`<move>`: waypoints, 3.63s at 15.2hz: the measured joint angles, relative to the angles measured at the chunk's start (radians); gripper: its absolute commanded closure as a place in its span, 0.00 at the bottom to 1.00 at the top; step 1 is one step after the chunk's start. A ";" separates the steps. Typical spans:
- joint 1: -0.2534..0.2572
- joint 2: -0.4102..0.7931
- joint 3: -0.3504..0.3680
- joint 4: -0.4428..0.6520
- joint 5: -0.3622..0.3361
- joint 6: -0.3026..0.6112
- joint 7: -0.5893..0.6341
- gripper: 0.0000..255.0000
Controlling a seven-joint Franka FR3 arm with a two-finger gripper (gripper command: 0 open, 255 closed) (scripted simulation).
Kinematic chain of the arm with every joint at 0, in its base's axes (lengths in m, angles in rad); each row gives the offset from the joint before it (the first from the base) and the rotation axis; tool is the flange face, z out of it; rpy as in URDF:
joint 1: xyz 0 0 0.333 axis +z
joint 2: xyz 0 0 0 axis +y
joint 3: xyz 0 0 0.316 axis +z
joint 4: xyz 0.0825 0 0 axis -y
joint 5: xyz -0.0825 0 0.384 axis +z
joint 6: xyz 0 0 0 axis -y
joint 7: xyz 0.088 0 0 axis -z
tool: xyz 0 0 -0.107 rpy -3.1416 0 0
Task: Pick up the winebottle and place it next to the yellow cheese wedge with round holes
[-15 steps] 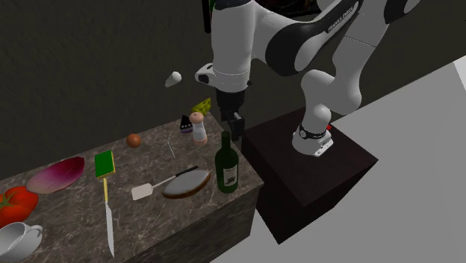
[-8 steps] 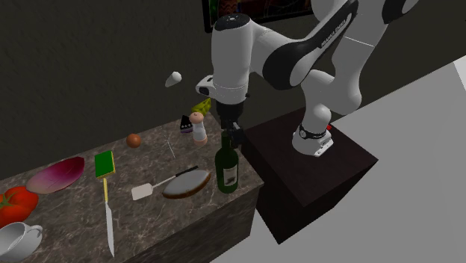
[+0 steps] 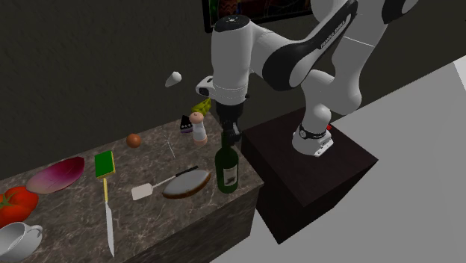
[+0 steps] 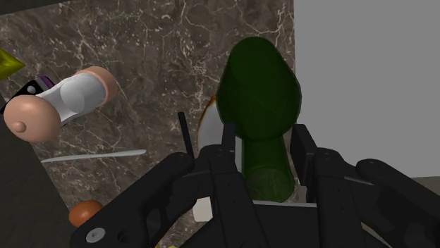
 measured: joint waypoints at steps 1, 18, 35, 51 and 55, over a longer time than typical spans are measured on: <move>0.000 0.000 0.000 0.000 0.000 0.000 0.000 1.00; 0.000 -0.025 -0.001 0.096 0.002 -0.122 -0.003 1.00; 0.000 -0.023 -0.002 0.326 0.002 -0.349 -0.008 1.00; -0.134 -0.032 -0.251 0.328 -0.062 -0.346 -0.373 1.00; -0.169 0.017 -0.323 0.382 -0.067 -0.347 -0.480 1.00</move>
